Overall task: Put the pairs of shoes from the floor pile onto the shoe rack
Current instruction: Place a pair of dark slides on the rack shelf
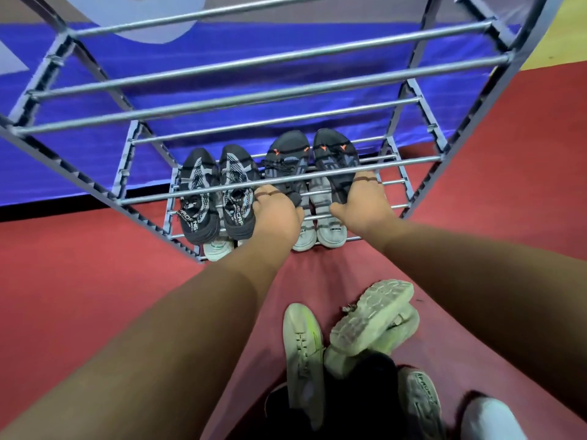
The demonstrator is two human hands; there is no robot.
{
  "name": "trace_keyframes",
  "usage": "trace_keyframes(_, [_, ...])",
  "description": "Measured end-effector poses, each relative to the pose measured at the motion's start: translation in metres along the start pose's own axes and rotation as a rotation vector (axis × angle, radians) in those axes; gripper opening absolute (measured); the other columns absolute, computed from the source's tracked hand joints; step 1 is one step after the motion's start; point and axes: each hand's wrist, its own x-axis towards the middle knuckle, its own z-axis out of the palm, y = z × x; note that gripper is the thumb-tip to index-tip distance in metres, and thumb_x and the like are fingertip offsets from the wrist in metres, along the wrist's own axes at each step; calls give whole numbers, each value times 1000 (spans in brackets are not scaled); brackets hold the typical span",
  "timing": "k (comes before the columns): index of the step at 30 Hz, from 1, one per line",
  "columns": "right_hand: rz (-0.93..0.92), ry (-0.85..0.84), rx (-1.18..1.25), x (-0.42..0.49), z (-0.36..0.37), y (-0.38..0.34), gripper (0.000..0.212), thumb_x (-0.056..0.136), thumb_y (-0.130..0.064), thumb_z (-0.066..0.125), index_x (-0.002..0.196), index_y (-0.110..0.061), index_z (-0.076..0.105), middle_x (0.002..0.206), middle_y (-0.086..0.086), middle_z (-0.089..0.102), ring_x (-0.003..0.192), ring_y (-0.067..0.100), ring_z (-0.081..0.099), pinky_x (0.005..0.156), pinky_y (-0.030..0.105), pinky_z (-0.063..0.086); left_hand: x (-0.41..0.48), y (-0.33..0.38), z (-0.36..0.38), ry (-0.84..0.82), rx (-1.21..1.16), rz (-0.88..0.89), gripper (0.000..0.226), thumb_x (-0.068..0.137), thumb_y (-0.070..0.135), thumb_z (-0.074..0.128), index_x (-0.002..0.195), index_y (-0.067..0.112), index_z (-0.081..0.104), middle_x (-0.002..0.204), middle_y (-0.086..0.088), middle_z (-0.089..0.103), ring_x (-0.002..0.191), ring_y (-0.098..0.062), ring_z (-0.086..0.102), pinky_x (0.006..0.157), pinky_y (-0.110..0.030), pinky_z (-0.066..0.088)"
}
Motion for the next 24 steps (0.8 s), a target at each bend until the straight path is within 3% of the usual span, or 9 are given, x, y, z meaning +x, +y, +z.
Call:
trace_keyframes(4, [2, -33, 71, 9, 16, 10, 87, 70, -49, 79, 137, 0, 50, 131, 19, 60, 122, 38, 59, 100, 46, 54, -4, 16, 6, -28, -155, -56, 78, 107, 45, 51, 160, -3, 19, 161, -32, 19, 148, -43, 29, 117, -44, 32])
trace_keyframes(8, [25, -42, 161, 28, 34, 40, 106, 47, -59, 71, 140, -17, 46, 125, 6, 66, 116, 26, 66, 97, 42, 58, -5, 17, 11, -84, -276, -73, 127, 88, 45, 79, 158, -12, -11, 159, -25, 21, 144, -38, 38, 113, -43, 42])
trace_keyframes(12, [14, -80, 211, 35, 40, 50, 114, 41, -56, 82, 143, -26, 40, 128, 3, 65, 113, 22, 68, 97, 41, 59, -5, 4, 12, -101, -200, -3, 124, 83, 27, 84, 160, -8, -5, 156, -21, 26, 140, -37, 45, 108, -42, 48])
trace_keyframes(18, [23, -72, 202, 28, 35, 44, 123, 41, -60, 80, 149, -19, 37, 133, 8, 62, 117, 26, 66, 98, 44, 59, -5, -12, 10, -59, -174, 124, 124, 79, 47, 87, 162, -2, 11, 155, -21, 35, 133, -35, 54, 103, -41, 51])
trace_keyframes(24, [19, -110, 84, -11, 8, 21, 105, 70, -40, 86, 154, -5, 33, 143, 17, 47, 131, 35, 54, 108, 48, 50, -5, -12, 1, -92, -101, 154, 112, 80, 42, 87, 156, -7, 22, 150, -23, 40, 129, -35, 55, 99, -39, 49])
